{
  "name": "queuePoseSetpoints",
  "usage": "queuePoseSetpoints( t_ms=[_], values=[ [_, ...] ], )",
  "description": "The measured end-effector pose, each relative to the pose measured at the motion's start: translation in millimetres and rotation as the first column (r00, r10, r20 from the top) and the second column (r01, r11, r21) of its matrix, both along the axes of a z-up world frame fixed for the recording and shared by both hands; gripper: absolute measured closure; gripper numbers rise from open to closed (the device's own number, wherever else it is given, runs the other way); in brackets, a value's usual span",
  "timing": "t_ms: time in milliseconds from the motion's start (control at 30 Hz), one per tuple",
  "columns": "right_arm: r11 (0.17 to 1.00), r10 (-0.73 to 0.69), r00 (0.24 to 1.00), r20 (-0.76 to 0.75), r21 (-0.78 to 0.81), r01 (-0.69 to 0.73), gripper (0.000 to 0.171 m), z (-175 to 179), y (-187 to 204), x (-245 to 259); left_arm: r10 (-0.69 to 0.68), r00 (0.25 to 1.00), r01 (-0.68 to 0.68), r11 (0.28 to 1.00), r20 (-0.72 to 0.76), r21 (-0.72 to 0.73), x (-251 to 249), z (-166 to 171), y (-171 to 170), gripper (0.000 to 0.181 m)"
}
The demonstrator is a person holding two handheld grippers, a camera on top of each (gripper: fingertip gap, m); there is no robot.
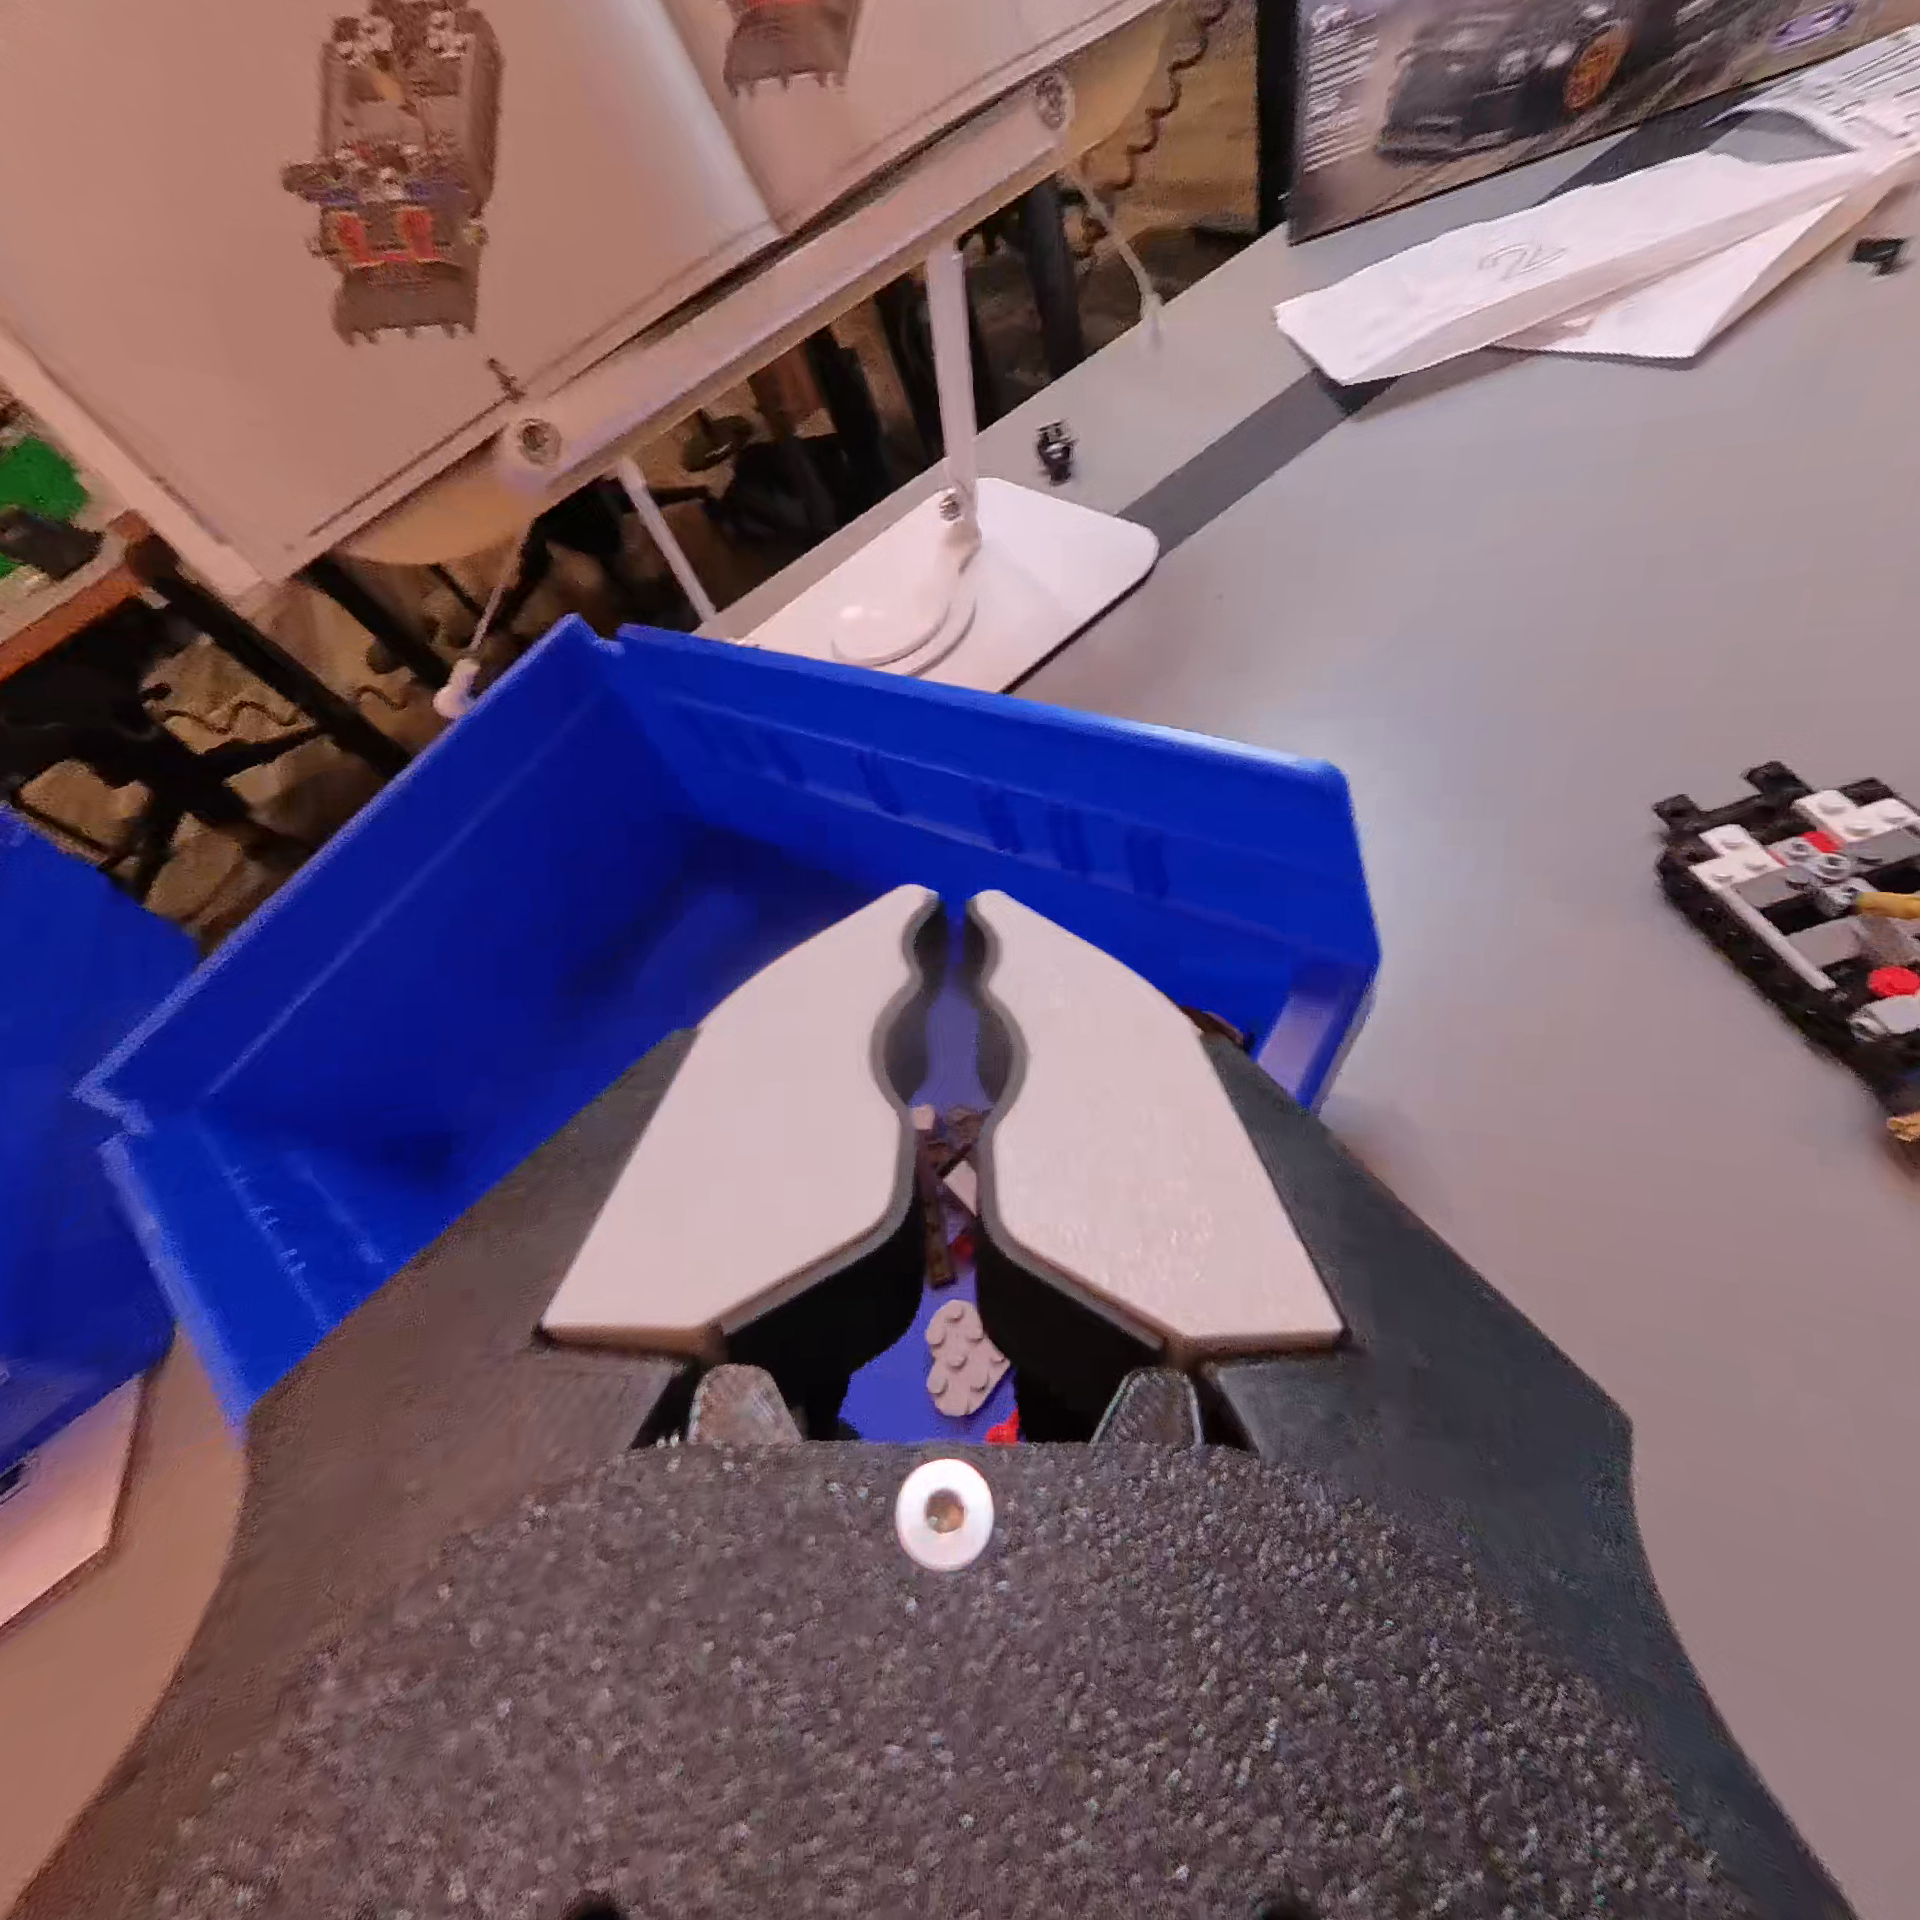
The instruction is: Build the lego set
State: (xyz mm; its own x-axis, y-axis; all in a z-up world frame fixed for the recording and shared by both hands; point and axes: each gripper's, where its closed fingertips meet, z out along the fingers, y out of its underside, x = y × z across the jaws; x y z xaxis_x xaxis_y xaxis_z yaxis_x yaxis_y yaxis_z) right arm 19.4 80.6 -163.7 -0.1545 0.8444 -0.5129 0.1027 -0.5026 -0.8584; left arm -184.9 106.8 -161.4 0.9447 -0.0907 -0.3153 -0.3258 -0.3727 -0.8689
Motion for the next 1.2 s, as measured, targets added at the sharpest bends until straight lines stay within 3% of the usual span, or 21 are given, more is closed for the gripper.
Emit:
queuePoseSetpoints(
  t_ms=[433,500,567,600,767,933,967,1033,1133,1200],
  values=[
    [0.998,-0.019,0.998,0.063,0.058,0.016,0.165,-13,3,-3,-0.294,0.955,0.295,0.933,0.038,-0.207,58,-49,-13,0.133],
    [0.999,-0.010,0.998,0.066,0.050,0.007,0.165,-14,2,-5,-0.303,0.952,0.280,0.916,-0.036,-0.285,55,-65,-15,0.136],
    [0.999,-0.007,0.997,0.075,0.053,0.003,0.165,-16,0,-6,-0.316,0.938,0.250,0.902,-0.145,-0.352,47,-80,-18,0.158],
    [0.998,-0.009,0.997,0.080,0.057,0.004,0.165,-17,0,-6,-0.331,0.928,0.256,0.899,-0.169,-0.355,47,-80,-19,0.159],
    [0.998,-0.019,0.996,0.083,0.061,0.014,0.165,-17,2,-4,-0.311,0.936,0.191,0.843,-0.165,-0.502,27,-81,-41,0.159],
    [0.999,-0.018,0.997,0.077,0.050,0.014,0.165,-16,3,-3,-0.208,0.951,0.005,0.752,-0.229,-0.659,-18,-80,-81,0.158],
    [0.999,-0.014,0.997,0.076,0.050,0.011,0.165,-16,2,-3,-0.204,0.947,-0.012,0.747,-0.248,-0.665,-23,-77,-85,0.158],
    [0.998,-0.011,0.997,0.078,0.057,0.006,0.165,-15,1,-4,-0.208,0.946,0.028,0.816,-0.247,-0.577,-17,-58,-76,0.162],
    [0.998,-0.007,0.997,0.075,0.061,0.002,0.165,-14,0,-3,-0.255,0.957,0.184,0.901,-0.136,-0.394,17,-18,-52,0.164],
    [0.998,-0.007,0.997,0.070,0.066,0.003,0.165,-12,-1,-3,-0.315,0.943,0.259,0.900,-0.112,-0.350,33,-3,-37,0.164]
  ],
)
